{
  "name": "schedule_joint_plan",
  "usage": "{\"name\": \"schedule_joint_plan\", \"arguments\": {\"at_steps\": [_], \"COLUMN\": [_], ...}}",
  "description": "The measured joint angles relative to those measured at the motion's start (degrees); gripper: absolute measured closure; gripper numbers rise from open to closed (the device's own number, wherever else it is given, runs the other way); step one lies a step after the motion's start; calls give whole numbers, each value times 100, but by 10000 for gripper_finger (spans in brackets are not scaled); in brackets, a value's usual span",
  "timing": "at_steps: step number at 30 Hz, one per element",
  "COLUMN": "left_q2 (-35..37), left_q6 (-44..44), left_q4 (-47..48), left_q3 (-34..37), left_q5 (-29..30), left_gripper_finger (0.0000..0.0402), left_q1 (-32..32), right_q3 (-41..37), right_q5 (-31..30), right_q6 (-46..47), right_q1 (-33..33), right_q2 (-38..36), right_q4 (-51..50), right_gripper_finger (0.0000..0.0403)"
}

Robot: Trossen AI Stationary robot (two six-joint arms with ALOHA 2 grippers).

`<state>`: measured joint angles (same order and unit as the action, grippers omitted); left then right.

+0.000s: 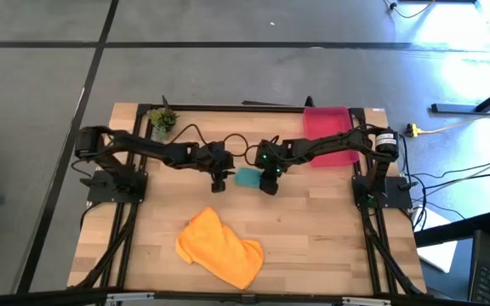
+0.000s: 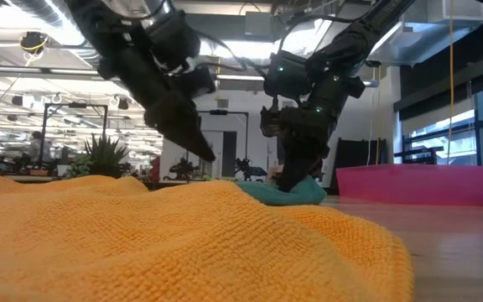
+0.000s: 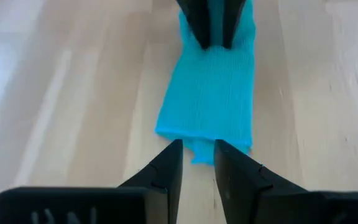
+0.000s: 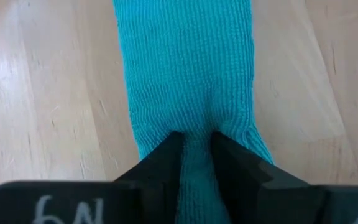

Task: Roll microfiber towels into tight, uniform cylinder then place into a basket
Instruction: Roll the blue microfiber cloth on the table

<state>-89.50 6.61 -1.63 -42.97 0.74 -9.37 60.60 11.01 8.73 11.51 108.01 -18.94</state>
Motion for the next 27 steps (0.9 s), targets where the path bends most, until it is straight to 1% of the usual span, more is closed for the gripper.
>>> {"name": "schedule_joint_plan", "arguments": {"at_steps": [2, 6, 10, 12, 16, 23, 27], "left_q2": [248, 336, -97, -438, -968, -1498, -1600], "left_q6": [-2, 121, 146, 169, 170, 146, 115], "left_q4": [233, 37, -322, -883, -1364, -1497, -1533], "left_q3": [-3, -15, 1, -21, -11, -27, -40], "left_q5": [23, -52, -69, -67, -84, -163, -178], "left_gripper_finger": [319, 319, 319, 319, 319, 319, 319], "left_q1": [0, 87, 169, 201, 208, 199, 199], "right_q3": [-4, -4, -13, -11, -11, -11, -11], "right_q5": [5, 37, 79, 90, 106, 110, 108], "right_q6": [0, 0, -4, -2, -7, -13, -22], "right_q1": [0, 2, 4, 5, 4, 2, 2], "right_q2": [0, 0, 0, 2, 2, 2, -35], "right_q4": [10, 25, 53, 52, 67, 101, 113], "right_gripper_finger": [305, 305, 305, 305, 305, 305, 305]}}
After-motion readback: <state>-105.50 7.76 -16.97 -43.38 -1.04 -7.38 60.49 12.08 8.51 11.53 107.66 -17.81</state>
